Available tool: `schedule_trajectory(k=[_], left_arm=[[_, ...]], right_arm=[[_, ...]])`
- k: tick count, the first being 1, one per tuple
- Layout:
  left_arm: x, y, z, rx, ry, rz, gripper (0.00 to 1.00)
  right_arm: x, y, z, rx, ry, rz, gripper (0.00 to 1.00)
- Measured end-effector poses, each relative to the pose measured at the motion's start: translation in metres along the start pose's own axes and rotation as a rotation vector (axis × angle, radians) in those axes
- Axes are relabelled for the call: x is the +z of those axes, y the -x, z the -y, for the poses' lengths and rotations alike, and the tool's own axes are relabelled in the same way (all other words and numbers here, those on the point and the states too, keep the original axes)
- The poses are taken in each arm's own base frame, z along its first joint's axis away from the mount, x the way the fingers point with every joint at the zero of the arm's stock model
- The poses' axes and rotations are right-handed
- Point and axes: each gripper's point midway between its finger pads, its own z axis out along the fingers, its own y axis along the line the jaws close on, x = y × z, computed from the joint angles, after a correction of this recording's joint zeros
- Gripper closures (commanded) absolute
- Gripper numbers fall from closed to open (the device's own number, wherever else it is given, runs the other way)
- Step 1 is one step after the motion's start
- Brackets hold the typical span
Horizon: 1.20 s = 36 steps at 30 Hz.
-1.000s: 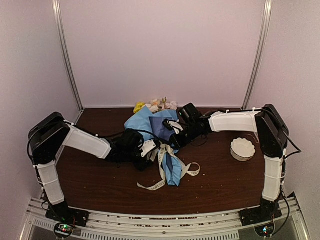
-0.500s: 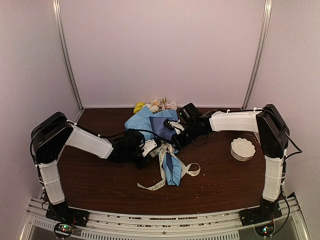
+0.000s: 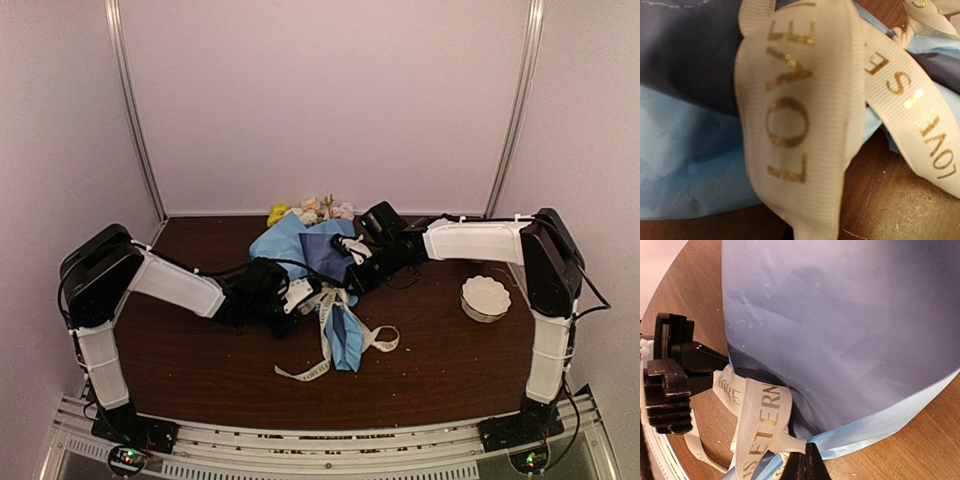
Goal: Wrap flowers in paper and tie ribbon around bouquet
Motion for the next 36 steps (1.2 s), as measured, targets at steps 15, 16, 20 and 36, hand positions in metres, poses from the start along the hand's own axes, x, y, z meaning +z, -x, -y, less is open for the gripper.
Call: schedule_trajectory(k=[15,16,20,36], left_arm=[[-0.026,-0.020,0.001,-0.115,0.005,-0.072,1.00],[-0.026,-0.025,0.003,-0.126,0.002,-0.087,1.00],[-0.028,-0.038,0.003,-0.195,0.001,-0.122,1.00],[-0.043,-0.061,-0.015,-0.539,-0.065,-0.086,1.00]], right_arm=[[-0.018,-0.003,0.043,0.132,-0.071,0.050,1.00],[-0.019,-0.006,0.048,0.144,-0.077,0.048,1.00],[-0.020,-0.021,0.069,0.193,-0.104,0.039,1.00],[-0.023,-0.078,0.101,0.354,-0.102,0.009,1.00]])
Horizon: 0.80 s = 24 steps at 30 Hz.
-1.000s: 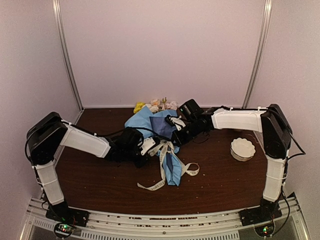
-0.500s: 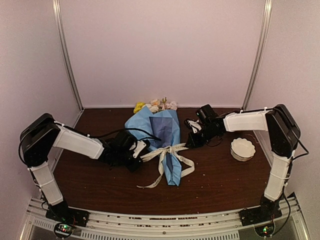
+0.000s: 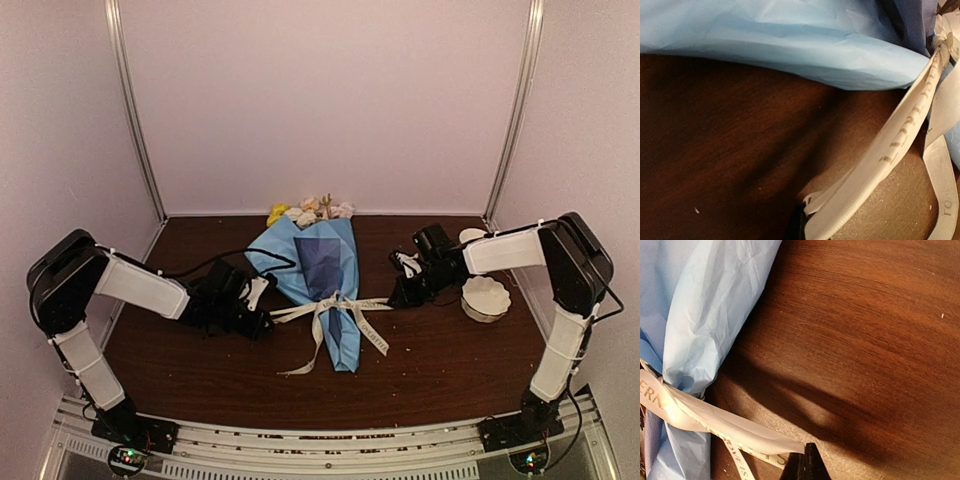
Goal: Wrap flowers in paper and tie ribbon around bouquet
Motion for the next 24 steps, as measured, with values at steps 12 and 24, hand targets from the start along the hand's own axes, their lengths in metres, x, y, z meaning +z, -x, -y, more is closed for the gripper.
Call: schedule_trajectory(k=[12,24], left_arm=[[-0.003,-0.006,-0.002,-0.081,-0.100,0.038,1.00],[-0.015,-0.017,-0.020,-0.152,-0.116,0.061,1.00]], right_arm=[[-0.011,-0.007,0.019,0.070,0.025,0.021,1.00],[-0.011,-0.008,0.016,0.115,0.059,0.022,1.00]])
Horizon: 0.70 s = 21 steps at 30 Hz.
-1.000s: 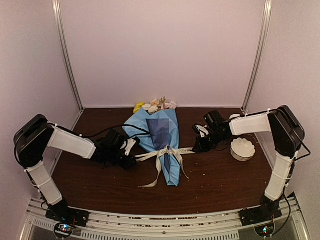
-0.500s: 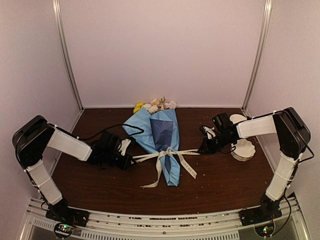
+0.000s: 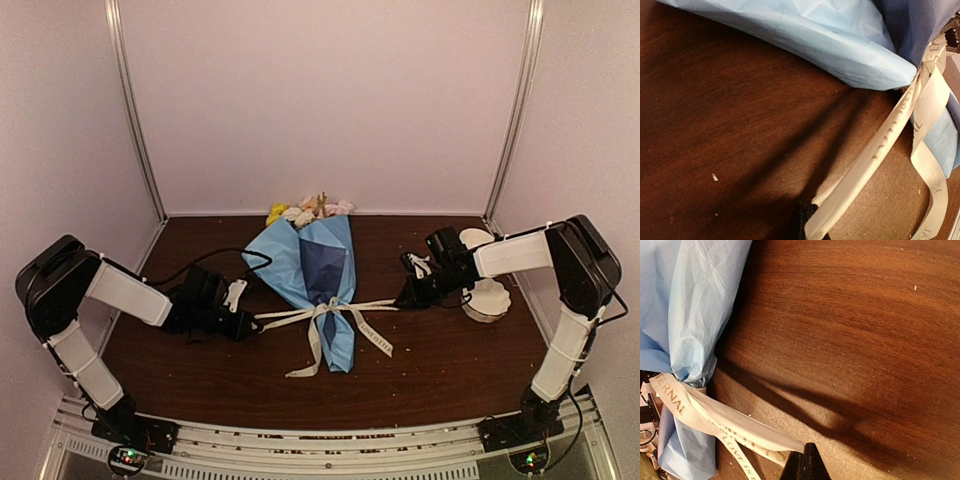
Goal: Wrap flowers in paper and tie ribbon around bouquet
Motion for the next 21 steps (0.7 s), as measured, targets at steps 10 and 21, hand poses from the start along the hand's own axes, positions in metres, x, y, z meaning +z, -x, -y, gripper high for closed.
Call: schedule_trajectory(k=[10,21], left_arm=[[-0.0025,-0.0007,-0.0029,-0.031,0.003,0.010,1.00],[-0.0079,0.0017,0.0041,0.009,-0.030,0.003,0.09]], right_arm=[[0.0003,-0.0008,-0.0016,0.017,0.011,-0.002,1.00],[-0.0037,-0.0030,0.0055,0.010,-0.019,-0.012,0.36]])
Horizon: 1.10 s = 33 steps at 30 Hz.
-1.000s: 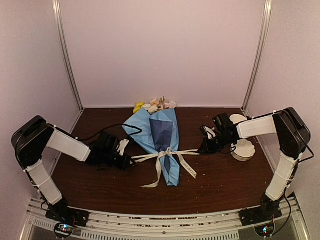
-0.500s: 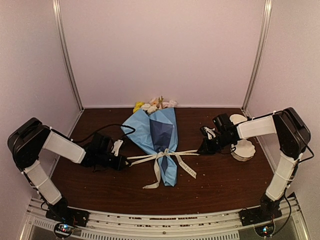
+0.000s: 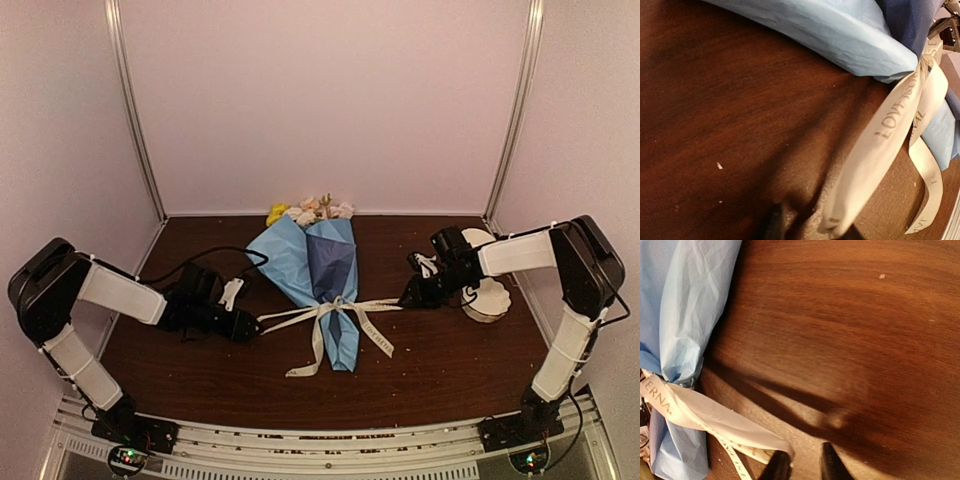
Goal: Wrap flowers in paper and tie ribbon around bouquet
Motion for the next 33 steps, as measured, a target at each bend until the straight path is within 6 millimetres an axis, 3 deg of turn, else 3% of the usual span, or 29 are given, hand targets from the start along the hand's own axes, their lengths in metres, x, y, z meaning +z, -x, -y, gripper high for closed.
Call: schedule_trajectory(k=[1,2,5,8,12,15,17,20,23,27,29,30,33], left_arm=[[-0.002,0.001,0.002,0.015,0.005,-0.003,0.03],[-0.005,0.001,0.005,0.032,0.011,-0.009,0.02],[-0.014,0.000,0.019,0.086,0.008,-0.039,0.02],[-0.033,0.013,0.045,0.177,-0.015,-0.027,0.02],[-0.080,0.061,0.084,0.314,-0.053,0.115,0.02],[-0.120,0.094,0.106,0.397,-0.060,0.232,0.02],[-0.141,0.109,0.115,0.430,-0.045,0.286,0.02],[-0.164,0.129,0.112,0.430,0.036,0.342,0.02],[-0.183,0.146,0.088,0.368,0.166,0.403,0.02],[-0.210,0.153,0.014,0.177,0.446,0.478,0.02],[-0.218,0.140,-0.027,0.068,0.589,0.480,0.02],[-0.220,0.131,-0.049,0.013,0.660,0.472,0.02],[-0.229,0.097,-0.101,-0.124,0.874,0.444,0.02]], right_arm=[[-0.003,0.001,0.003,0.006,-0.009,0.005,0.12],[-0.009,0.004,0.005,0.013,-0.012,0.021,0.01],[-0.039,0.019,-0.005,-0.001,-0.001,0.103,0.00],[-0.087,0.047,-0.032,-0.063,0.022,0.251,0.00],[-0.153,0.079,-0.065,-0.146,0.034,0.454,0.00],[-0.193,0.092,-0.080,-0.191,0.025,0.576,0.00],[-0.212,0.095,-0.085,-0.211,0.012,0.634,0.00],[-0.241,0.098,-0.090,-0.232,-0.016,0.728,0.00],[-0.274,0.100,-0.088,-0.243,-0.074,0.859,0.00],[-0.301,0.102,-0.062,-0.206,-0.215,1.007,0.00],[-0.297,0.103,-0.029,-0.143,-0.327,1.030,0.00],[-0.296,0.103,-0.025,-0.135,-0.340,1.027,0.00],[-0.277,0.098,0.019,-0.055,-0.458,1.009,0.00]])
